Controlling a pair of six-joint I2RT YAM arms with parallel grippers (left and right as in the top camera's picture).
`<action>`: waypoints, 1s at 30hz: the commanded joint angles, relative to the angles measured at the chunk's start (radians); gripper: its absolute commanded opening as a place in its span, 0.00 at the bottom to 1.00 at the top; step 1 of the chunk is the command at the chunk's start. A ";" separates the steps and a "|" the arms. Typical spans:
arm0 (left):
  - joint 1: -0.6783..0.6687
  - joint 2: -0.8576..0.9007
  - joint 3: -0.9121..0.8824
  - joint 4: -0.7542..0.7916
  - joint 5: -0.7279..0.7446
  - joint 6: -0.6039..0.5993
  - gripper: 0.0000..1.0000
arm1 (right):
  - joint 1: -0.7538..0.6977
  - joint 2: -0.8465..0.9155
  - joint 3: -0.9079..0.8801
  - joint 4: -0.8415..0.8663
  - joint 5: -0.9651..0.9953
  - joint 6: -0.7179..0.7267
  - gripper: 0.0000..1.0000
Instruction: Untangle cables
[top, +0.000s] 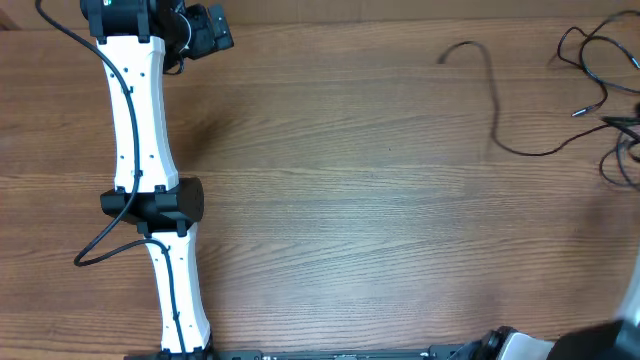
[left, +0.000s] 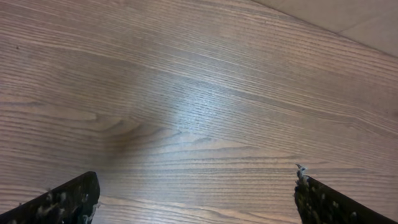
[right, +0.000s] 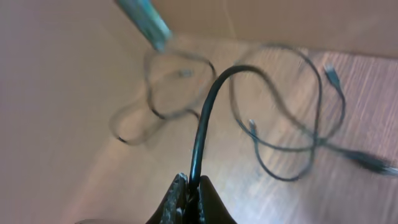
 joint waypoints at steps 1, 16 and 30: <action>-0.010 -0.035 0.021 -0.009 -0.011 -0.006 1.00 | -0.022 -0.154 0.114 0.015 -0.033 0.044 0.04; -0.010 -0.035 0.021 -0.012 -0.011 -0.006 1.00 | -0.070 -0.282 0.148 -0.279 0.542 0.133 0.04; -0.010 -0.035 0.021 -0.012 -0.011 -0.006 1.00 | -0.116 -0.074 0.146 -0.527 0.872 0.570 0.04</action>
